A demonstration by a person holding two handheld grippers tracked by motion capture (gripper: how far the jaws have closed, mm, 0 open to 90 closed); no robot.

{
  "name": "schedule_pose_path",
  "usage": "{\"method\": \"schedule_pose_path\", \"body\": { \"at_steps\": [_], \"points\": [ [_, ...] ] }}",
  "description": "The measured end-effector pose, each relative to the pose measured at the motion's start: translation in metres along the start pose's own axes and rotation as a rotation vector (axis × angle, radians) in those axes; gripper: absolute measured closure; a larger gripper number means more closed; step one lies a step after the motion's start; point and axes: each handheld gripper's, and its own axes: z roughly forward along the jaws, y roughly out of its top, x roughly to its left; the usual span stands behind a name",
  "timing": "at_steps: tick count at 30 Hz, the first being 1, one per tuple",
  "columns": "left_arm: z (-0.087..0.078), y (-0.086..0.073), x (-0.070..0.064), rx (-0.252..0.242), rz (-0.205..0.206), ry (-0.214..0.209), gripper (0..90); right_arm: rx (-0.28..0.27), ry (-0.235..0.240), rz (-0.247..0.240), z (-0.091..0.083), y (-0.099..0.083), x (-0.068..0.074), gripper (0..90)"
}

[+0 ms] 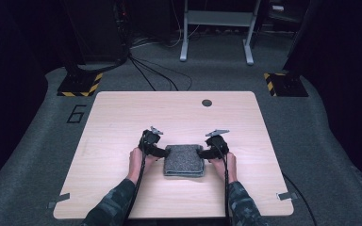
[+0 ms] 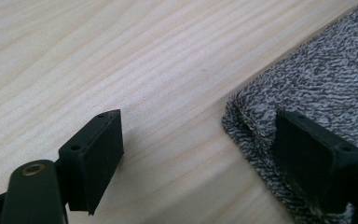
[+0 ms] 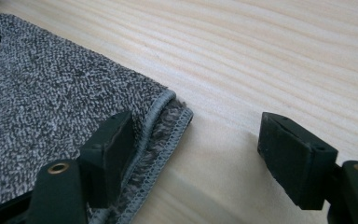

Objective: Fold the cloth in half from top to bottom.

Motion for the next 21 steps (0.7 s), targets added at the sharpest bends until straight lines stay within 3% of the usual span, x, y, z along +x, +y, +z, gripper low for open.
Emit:
{"method": "schedule_pose_path", "body": {
  "at_steps": [5, 8, 11, 15, 21],
  "points": [
    [-0.017, -0.006, 0.004, -0.046, -0.018, -0.001, 12.8, -0.031, 0.027, 0.016, -0.013, -0.002, -0.008, 23.3],
    [-0.034, -0.02, 0.01, -0.064, -0.021, 0.013, 11.3, -0.044, 0.017, 0.023, -0.027, -0.01, -0.016, 20.8],
    [-0.048, -0.036, 0.019, -0.066, -0.029, 0.035, 10.9, -0.053, -0.02, 0.032, -0.046, -0.028, -0.03, 17.9],
    [-0.067, -0.065, 0.037, -0.063, -0.058, 0.101, 10.6, -0.042, -0.088, 0.057, -0.064, -0.053, -0.05, 15.6],
    [-0.082, -0.101, 0.056, -0.086, -0.14, 0.162, 9.6, -0.045, -0.166, 0.112, -0.081, -0.087, -0.072, 14.1]
  ]
}}
